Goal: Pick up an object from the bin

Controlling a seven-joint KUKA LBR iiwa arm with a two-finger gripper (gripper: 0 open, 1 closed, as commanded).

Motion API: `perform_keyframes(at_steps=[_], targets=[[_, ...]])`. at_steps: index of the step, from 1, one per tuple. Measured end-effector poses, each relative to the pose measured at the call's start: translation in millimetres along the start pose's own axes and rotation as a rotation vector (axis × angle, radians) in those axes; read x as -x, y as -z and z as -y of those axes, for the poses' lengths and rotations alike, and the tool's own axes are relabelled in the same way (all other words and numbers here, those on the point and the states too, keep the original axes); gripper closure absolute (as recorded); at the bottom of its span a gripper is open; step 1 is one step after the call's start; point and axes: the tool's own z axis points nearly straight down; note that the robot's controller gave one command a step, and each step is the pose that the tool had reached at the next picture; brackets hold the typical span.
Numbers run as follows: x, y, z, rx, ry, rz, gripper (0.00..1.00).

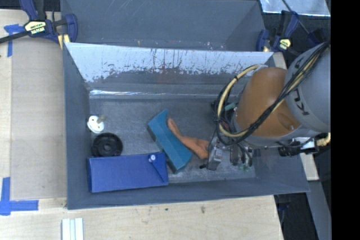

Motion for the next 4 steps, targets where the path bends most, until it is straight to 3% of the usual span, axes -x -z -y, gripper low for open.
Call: perform_keyframes(at_steps=[1,2,4], targets=[[2.3,18,0,0.002,0.001,0.009,1.0],[0.8,33,0,0.001,0.001,0.004,1.0],[2.5,64,0,0.003,0.002,0.012,1.0]])
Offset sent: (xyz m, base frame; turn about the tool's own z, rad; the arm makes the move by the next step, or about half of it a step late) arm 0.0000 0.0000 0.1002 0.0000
